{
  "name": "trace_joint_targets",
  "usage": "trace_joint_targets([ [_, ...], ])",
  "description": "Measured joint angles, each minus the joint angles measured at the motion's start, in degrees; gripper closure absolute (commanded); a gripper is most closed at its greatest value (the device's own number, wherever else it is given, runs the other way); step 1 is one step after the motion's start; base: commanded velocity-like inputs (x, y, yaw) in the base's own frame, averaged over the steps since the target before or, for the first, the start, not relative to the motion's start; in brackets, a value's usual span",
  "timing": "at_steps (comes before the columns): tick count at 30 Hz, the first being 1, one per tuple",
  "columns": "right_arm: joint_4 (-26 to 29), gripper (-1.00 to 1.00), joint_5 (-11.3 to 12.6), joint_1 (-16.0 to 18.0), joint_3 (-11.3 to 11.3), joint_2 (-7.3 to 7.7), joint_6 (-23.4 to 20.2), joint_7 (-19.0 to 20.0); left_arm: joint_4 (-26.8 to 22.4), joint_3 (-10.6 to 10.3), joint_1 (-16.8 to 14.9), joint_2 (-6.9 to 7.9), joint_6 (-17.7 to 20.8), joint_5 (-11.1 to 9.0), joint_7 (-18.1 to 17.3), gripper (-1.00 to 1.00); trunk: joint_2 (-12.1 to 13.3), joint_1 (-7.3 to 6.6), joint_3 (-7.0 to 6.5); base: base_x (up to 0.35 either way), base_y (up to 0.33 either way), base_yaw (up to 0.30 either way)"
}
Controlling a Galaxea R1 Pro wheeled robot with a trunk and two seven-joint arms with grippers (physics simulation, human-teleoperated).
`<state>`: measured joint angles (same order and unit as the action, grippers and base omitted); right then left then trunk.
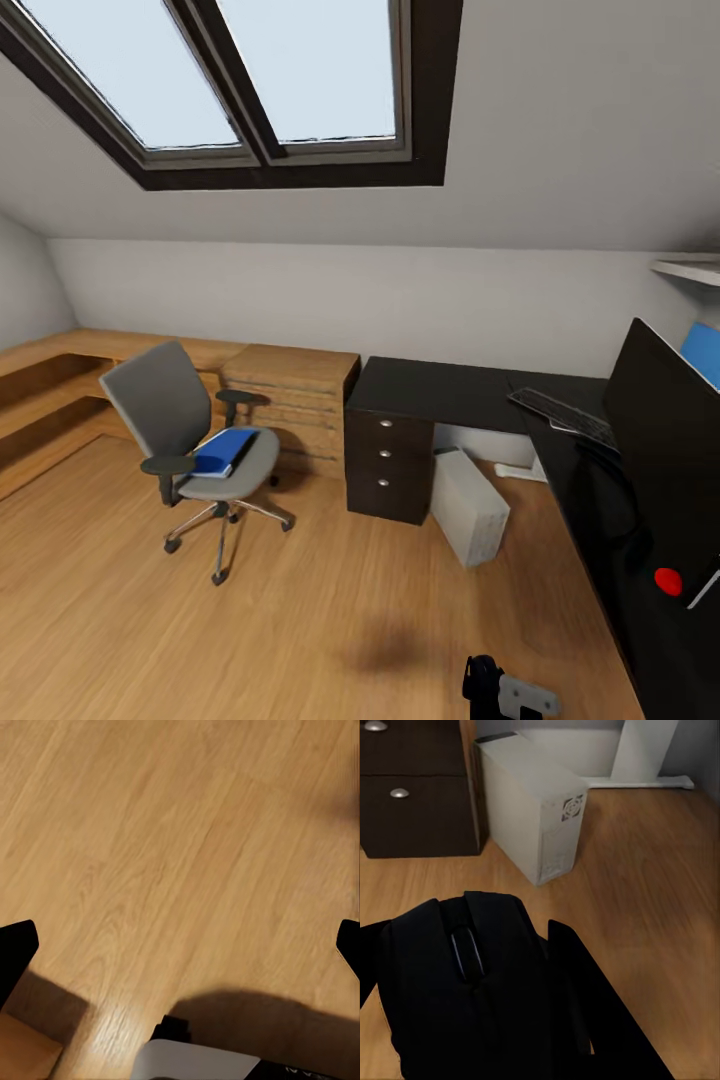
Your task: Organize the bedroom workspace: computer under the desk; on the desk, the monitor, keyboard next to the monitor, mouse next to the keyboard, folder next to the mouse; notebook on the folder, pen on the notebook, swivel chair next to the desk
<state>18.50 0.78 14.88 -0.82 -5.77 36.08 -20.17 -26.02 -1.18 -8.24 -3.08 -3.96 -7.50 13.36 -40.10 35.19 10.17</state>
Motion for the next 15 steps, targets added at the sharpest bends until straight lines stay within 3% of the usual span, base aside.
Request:
trace_joint_targets([
  [7,0.0,1.00,0.0,0.0,0.0,0.00,0.0,0.0,0.0,0.0,0.0,0.00,0.0,0.0,-0.1,-1.00,0.0,-0.01,0.44,0.276,0.005,-0.181],
  [14,-0.1,1.00,0.0,0.0,0.0,-0.01,-0.2,0.2,0.0,0.0,0.0,0.00,0.0,0.0,-0.3,-1.00,0.0,-0.01,0.57,0.325,0.000,-0.031],
  [15,0.6,1.00,-0.1,0.1,0.1,-0.02,-0.1,1.5,-5.6,0.1,-0.1,0.26,0.6,-0.1,-0.3,-1.00,0.0,-0.01,0.56,0.327,0.000,0.000],
])
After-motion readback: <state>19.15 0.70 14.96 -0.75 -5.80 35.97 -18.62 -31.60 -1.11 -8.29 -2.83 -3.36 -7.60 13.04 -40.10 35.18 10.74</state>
